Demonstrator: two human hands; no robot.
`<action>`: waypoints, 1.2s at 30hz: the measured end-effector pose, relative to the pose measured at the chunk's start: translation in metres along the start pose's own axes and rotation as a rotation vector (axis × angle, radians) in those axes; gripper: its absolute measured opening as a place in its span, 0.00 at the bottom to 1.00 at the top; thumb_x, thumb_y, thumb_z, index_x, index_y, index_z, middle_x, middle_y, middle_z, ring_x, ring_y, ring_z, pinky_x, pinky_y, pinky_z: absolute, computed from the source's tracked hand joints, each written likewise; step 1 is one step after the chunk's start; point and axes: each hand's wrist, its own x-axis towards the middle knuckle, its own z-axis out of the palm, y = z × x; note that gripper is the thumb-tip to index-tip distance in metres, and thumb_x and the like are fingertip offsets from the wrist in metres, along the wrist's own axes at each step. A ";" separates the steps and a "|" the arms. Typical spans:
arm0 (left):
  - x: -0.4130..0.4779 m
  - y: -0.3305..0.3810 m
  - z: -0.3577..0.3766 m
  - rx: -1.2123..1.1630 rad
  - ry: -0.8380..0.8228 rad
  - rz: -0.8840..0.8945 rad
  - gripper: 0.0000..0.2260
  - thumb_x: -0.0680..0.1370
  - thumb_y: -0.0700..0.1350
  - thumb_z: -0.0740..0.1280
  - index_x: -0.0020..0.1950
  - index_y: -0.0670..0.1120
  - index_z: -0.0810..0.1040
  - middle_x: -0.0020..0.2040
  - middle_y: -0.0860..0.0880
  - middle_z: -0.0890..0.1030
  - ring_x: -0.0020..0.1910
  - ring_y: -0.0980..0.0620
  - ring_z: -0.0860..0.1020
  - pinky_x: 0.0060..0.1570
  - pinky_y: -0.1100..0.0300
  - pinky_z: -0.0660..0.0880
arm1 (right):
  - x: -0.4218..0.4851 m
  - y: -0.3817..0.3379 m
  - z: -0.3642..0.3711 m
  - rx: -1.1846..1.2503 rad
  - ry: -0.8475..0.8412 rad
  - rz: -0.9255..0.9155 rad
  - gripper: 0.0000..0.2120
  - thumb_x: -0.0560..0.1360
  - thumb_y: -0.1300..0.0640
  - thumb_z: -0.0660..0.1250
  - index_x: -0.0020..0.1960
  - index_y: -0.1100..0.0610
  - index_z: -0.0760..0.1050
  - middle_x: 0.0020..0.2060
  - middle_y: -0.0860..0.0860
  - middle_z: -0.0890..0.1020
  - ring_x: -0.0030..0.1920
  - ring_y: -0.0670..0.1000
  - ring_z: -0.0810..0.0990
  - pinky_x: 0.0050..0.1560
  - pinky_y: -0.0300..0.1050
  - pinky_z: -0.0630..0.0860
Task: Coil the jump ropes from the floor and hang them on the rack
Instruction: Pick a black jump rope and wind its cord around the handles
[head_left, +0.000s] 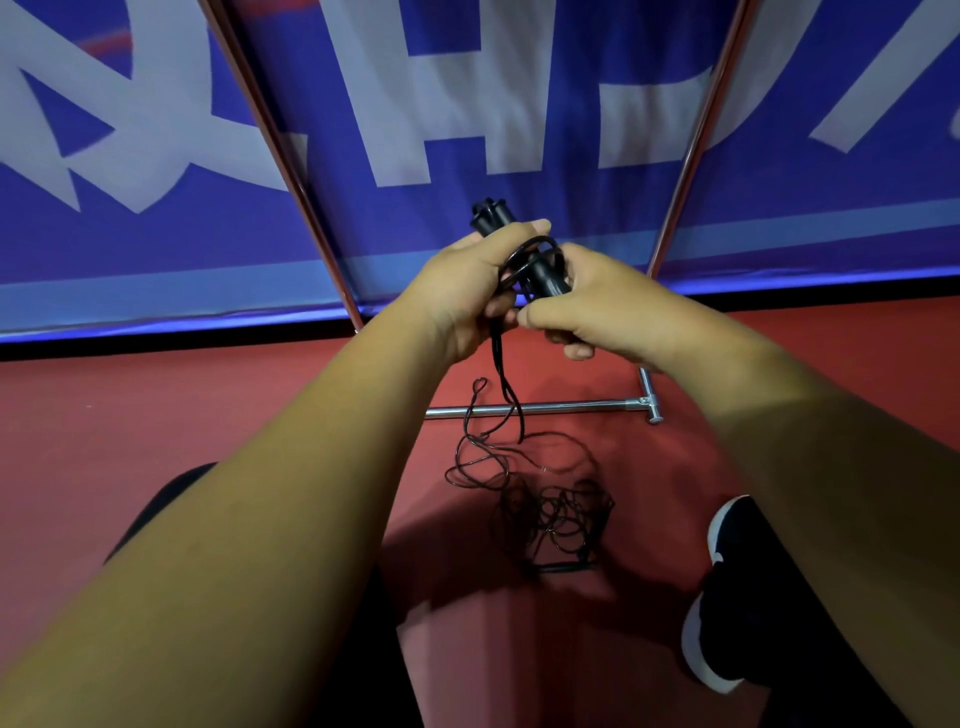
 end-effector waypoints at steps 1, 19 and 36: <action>0.001 0.000 -0.001 -0.007 0.005 -0.005 0.12 0.76 0.51 0.77 0.42 0.49 0.76 0.36 0.46 0.71 0.22 0.53 0.58 0.30 0.58 0.64 | 0.001 0.001 0.000 -0.022 -0.018 -0.004 0.29 0.66 0.54 0.79 0.65 0.55 0.74 0.54 0.63 0.84 0.35 0.53 0.74 0.31 0.48 0.71; -0.004 0.001 0.003 0.094 -0.056 -0.032 0.17 0.78 0.56 0.75 0.42 0.49 0.71 0.33 0.49 0.68 0.25 0.52 0.56 0.34 0.55 0.55 | -0.004 0.000 0.005 -0.544 0.237 0.023 0.05 0.75 0.55 0.71 0.46 0.53 0.75 0.36 0.53 0.81 0.32 0.55 0.77 0.32 0.46 0.71; -0.017 0.011 0.007 0.723 -0.320 0.163 0.18 0.85 0.52 0.64 0.42 0.43 0.79 0.27 0.52 0.65 0.27 0.51 0.60 0.29 0.58 0.60 | 0.007 0.022 -0.014 -0.278 0.162 0.340 0.12 0.68 0.56 0.68 0.45 0.63 0.82 0.34 0.60 0.81 0.30 0.55 0.75 0.29 0.44 0.70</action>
